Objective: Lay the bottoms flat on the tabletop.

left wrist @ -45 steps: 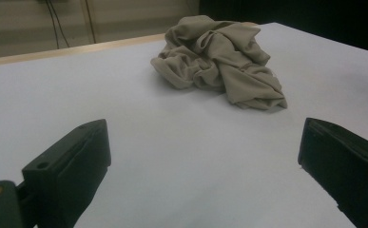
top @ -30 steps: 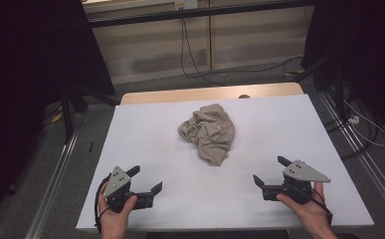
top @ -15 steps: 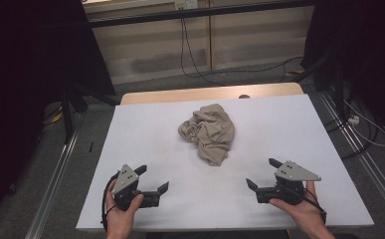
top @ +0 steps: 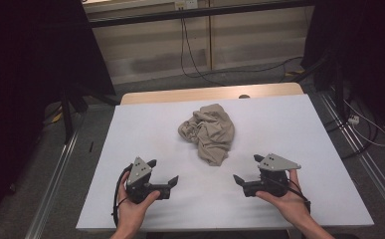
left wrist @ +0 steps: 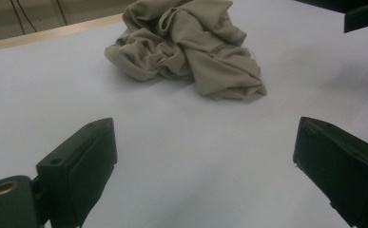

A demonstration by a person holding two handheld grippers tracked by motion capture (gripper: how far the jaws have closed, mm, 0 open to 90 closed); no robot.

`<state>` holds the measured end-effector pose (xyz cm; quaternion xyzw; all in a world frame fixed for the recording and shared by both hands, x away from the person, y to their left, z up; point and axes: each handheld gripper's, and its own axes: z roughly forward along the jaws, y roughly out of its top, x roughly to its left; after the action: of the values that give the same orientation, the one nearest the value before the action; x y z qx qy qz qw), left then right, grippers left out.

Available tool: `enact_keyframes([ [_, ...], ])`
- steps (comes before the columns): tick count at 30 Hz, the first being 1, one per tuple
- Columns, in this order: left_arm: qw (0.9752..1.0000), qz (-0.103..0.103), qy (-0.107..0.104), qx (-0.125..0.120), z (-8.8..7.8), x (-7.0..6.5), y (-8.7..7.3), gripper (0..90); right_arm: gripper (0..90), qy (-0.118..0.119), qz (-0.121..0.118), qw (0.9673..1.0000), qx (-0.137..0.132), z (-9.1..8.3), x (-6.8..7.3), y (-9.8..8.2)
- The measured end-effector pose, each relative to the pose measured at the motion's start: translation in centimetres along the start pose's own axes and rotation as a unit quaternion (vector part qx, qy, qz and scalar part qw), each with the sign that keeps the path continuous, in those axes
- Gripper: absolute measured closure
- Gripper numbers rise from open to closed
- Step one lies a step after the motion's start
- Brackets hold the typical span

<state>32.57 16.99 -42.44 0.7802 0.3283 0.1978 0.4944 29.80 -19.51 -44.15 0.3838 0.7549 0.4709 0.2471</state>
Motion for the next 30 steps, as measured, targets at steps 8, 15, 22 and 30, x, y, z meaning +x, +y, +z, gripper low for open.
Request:
enact_keyframes([
  [8, 0.9997, -0.017, -0.002, -0.017, 3.1, 0.6, 2.4, 8.7, 15.4, 0.019, -0.004, 0.9998, 0.005, 1.8, -0.9, 2.7],
  [15, 0.9998, -0.015, -0.001, -0.008, 5.1, 1.3, 3.3, 8.0, 15.3, 0.009, -0.022, 0.9996, 0.013, 3.8, -2.3, 4.4],
  [22, 0.9998, -0.003, 0.017, -0.003, 7.5, 3.0, 4.8, 7.7, 24.6, 0.008, 0.005, 0.9991, 0.042, 6.9, -3.9, 6.8],
  [30, 0.9994, -0.018, 0.028, 0.014, 9.5, 4.4, 4.1, 6.3, 33.4, -0.019, -0.004, 0.9990, 0.041, 10.8, -4.0, 8.7],
])
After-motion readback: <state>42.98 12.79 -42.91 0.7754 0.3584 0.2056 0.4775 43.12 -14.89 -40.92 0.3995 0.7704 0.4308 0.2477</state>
